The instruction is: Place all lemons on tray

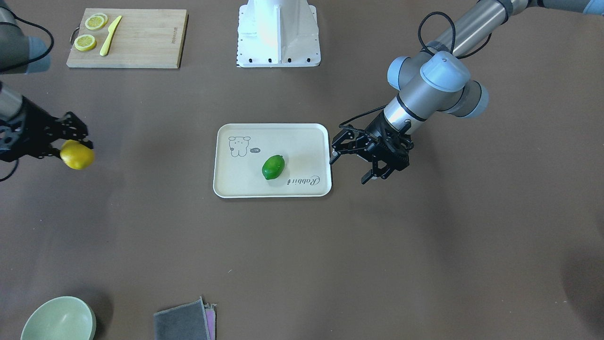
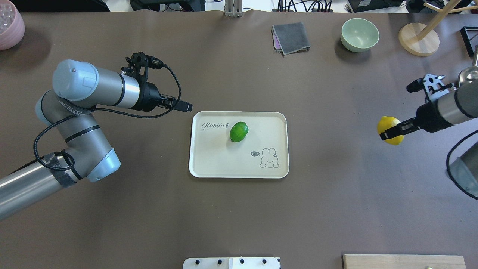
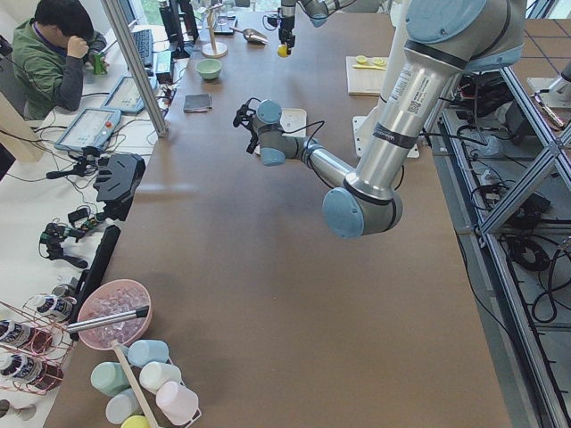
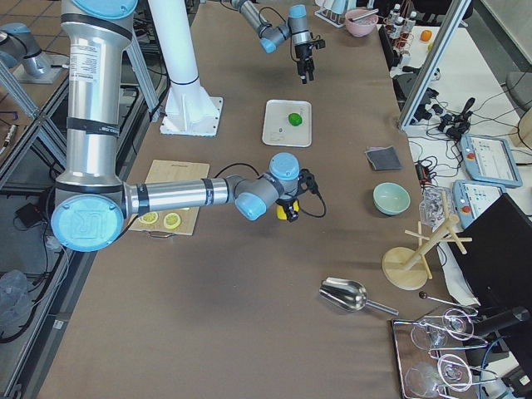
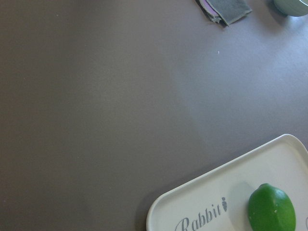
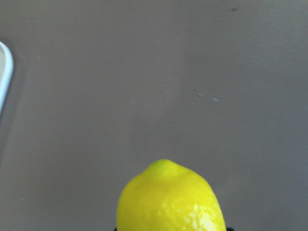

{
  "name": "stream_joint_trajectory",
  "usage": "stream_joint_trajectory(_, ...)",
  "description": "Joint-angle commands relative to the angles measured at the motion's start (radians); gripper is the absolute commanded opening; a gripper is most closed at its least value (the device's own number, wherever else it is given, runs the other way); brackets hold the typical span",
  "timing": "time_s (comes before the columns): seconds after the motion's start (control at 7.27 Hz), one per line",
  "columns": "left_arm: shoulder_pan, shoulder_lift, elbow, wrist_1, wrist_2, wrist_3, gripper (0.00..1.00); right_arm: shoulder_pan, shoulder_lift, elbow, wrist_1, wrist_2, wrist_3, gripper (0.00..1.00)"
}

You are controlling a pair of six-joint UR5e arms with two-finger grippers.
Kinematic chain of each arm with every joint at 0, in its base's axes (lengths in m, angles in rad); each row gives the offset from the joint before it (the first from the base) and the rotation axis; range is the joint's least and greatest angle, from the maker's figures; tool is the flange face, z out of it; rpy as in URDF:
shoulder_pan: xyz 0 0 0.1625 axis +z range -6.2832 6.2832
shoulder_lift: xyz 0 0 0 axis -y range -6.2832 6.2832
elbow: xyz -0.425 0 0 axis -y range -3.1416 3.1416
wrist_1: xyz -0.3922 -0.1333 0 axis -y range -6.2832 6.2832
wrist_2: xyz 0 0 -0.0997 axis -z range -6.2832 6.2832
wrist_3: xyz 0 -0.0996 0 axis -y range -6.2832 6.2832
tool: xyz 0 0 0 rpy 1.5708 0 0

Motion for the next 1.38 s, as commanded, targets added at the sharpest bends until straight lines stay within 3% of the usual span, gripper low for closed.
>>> stream_joint_trajectory(0.0,-0.045,0.033,-0.003,0.027,-0.035,0.087,0.99,-0.168,0.202,0.009,-0.062,-0.096,0.406,0.00)
stream_joint_trajectory(0.28,-0.056,0.035,-0.001,0.030,-0.055,0.093,0.99,-0.324,0.418,-0.005,-0.311,-0.314,0.569,0.00)
stream_joint_trajectory(0.41,-0.054,0.036,-0.003,0.028,-0.055,0.093,0.99,-0.361,0.513,-0.032,-0.413,-0.365,0.618,0.00)
stream_joint_trajectory(0.55,-0.054,0.036,-0.003,0.028,-0.055,0.093,0.99,-0.368,0.586,-0.115,-0.420,-0.372,0.669,0.79)
stream_joint_trajectory(0.69,-0.053,0.038,-0.001,0.028,-0.053,0.093,0.99,-0.366,0.597,-0.124,-0.425,-0.411,0.657,1.00)
stream_joint_trajectory(0.96,-0.054,0.039,0.001,0.028,-0.053,0.093,0.99,-0.269,0.584,-0.100,-0.481,-0.305,0.561,1.00)
stream_joint_trajectory(1.24,-0.088,0.071,-0.003,0.033,-0.084,0.119,0.99,-0.175,0.410,0.036,-0.534,-0.249,0.319,1.00)
